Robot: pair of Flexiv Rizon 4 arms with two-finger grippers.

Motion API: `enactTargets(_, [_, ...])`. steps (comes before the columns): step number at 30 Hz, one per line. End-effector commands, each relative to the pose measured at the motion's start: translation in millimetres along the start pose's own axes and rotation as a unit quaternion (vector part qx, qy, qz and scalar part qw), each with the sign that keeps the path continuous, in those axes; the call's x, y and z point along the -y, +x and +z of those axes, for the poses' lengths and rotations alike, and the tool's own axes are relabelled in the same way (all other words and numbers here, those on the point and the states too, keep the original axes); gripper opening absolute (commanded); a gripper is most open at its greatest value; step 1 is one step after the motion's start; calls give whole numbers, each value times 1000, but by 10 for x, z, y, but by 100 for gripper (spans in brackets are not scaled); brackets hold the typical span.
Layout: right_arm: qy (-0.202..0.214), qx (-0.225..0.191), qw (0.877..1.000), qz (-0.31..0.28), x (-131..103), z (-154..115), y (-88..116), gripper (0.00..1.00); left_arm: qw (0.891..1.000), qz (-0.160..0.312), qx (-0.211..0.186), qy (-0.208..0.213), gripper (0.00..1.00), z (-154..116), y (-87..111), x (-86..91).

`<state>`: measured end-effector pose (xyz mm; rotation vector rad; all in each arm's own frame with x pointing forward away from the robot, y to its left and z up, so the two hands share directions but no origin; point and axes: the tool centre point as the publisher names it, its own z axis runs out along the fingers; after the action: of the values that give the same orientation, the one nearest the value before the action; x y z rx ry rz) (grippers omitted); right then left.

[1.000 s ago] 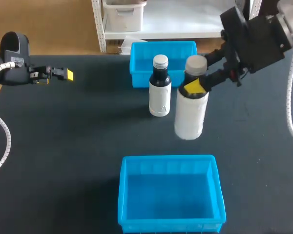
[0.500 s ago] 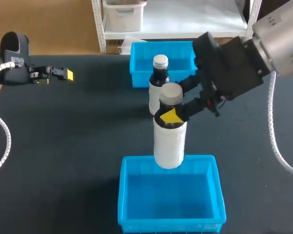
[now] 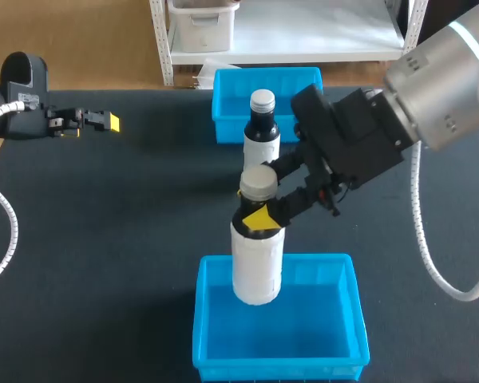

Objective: Pick up the bottle, and place it in the far bin if it is heavy, or in the near bin if it is light.

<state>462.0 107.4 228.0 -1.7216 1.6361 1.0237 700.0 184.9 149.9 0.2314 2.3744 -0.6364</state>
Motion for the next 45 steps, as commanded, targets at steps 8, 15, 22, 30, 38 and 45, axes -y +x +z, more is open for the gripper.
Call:
enactTargets(8, [-39, 8, 999, -13, -2, 275, 121, 0, 1000, 0, 0, 0, 100, 0, 0, 0])
enactTargets(15, [-56, 7, 998, -21, -34, 391, 247, 0, 1000, 0, 0, 0, 100, 0, 0, 0])
enactTargets(22, [-64, 1, 997, -35, -38, 471, 346, 0, 1000, 0, 0, 0, 100, 0, 0, 0])
enactTargets(30, [-79, -4, 996, -40, -37, 574, 441, 0, 1000, 0, 0, 0, 100, 0, 0, 0])
enactTargets(38, [-89, -6, 995, -48, 0, 642, 523, 0, 1000, 0, 0, 0, 100, 0, 0, 0])
enactTargets(45, [-92, -8, 994, -50, 26, 666, 555, 14, 1000, 0, 0, 0, 100, 0, 0, 0])
